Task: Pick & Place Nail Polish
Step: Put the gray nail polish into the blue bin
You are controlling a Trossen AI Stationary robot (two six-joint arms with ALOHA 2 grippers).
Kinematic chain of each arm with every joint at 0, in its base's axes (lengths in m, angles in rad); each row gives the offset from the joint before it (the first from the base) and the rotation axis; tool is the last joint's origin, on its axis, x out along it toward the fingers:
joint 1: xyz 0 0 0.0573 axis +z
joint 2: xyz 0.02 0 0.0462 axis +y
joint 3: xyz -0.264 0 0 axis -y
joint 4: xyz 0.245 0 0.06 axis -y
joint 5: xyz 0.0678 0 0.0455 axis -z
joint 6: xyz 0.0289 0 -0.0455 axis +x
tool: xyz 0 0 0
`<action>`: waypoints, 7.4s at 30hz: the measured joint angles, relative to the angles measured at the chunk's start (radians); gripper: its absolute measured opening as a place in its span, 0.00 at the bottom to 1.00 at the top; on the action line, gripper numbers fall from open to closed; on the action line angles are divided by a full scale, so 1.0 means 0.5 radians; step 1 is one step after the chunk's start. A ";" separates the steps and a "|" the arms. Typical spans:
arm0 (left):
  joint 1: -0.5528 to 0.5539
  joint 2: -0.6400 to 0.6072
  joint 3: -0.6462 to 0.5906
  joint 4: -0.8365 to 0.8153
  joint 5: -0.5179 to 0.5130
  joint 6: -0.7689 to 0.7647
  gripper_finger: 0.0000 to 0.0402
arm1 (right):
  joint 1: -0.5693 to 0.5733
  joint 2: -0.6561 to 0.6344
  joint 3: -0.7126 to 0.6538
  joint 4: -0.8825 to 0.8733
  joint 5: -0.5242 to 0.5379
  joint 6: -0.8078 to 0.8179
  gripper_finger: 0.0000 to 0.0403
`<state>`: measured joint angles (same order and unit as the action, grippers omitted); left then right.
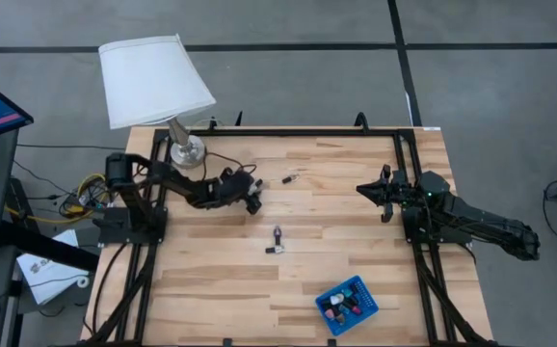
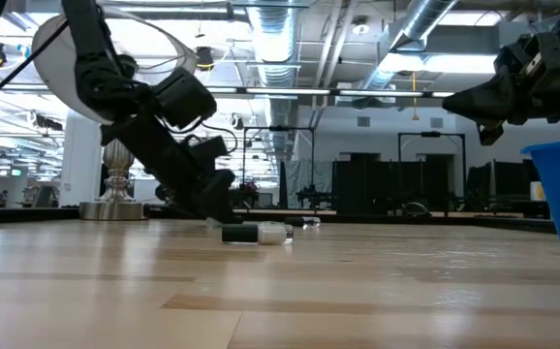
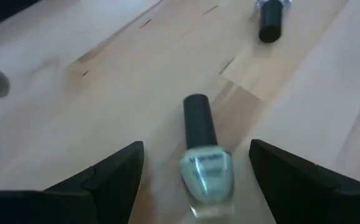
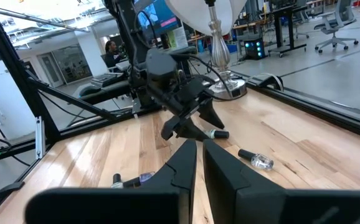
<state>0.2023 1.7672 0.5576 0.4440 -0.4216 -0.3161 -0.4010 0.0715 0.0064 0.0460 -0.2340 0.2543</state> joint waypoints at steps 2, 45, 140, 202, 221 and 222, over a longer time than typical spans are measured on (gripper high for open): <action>-0.044 0.000 -0.053 0.054 -0.085 -0.012 0.72 | 0.000 0.000 0.000 0.000 0.000 0.000 0.05; -0.259 0.611 -0.314 1.270 -0.581 -0.197 0.40 | 0.000 0.000 0.000 0.000 0.000 0.000 0.05; -1.199 -1.164 1.278 0.693 -0.258 3.630 0.28 | 0.001 0.001 0.000 0.001 0.000 0.000 0.05; -1.722 -1.398 1.377 -0.632 -0.862 1.906 0.27 | 0.001 0.000 0.000 0.001 0.000 0.000 0.05; -1.151 -1.255 1.378 -0.641 -1.671 3.336 0.27 | 0.000 0.001 0.000 0.001 0.000 0.000 0.05; -1.103 -1.251 1.378 -0.643 -1.600 3.493 0.27 | 0.001 0.001 0.000 0.001 0.000 0.000 0.05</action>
<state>-0.3492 1.1415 1.2464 0.1223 -1.2214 1.4305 -0.4007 0.0719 0.0063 0.0463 -0.2341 0.2543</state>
